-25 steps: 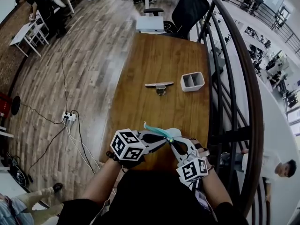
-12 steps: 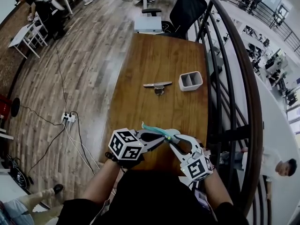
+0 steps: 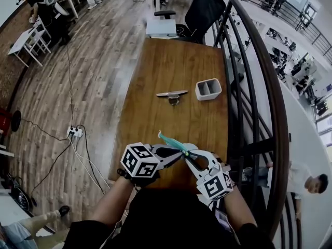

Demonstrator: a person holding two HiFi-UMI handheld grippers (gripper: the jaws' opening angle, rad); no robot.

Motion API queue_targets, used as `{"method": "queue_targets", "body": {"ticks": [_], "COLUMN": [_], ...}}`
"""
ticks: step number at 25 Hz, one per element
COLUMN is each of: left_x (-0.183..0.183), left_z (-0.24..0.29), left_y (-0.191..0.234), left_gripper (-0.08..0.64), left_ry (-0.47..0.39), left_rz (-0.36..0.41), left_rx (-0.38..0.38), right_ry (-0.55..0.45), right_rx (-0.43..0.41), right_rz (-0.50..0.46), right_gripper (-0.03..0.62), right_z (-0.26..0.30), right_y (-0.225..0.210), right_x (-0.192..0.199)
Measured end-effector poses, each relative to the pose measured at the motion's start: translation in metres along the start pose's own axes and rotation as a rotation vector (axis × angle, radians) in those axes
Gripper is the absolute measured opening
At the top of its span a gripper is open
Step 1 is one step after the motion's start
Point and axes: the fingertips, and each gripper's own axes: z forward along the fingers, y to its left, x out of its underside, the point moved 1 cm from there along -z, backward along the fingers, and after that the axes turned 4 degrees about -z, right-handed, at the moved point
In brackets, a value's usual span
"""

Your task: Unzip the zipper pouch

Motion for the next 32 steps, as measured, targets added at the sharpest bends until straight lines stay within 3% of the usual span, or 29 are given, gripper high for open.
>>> {"method": "queue_targets", "body": {"ticks": [10, 14, 27, 32], "left_x": [0.000, -0.001, -0.006, -0.004], "left_z": [0.004, 0.001, -0.008, -0.015], "left_y": [0.002, 0.012, 0.012, 0.019], "left_gripper": [0.015, 0.015, 0.015, 0.015], "left_ry": [-0.006, -0.014, -0.030, -0.041], "left_rz": [0.014, 0.013, 0.051, 0.026], "left_rx": [-0.052, -0.109, -0.151, -0.192], "right_ry": [-0.018, -0.036, -0.044, -0.052], "right_rx": [0.036, 0.047, 0.061, 0.076], "right_rz": [0.011, 0.021, 0.017, 0.037], "right_gripper": [0.038, 0.035, 0.035, 0.035], "right_z": [-0.010, -0.015, -0.020, -0.024], "right_y": [-0.001, -0.003, -0.006, -0.006], "right_x": [-0.001, -0.003, -0.002, -0.001]}}
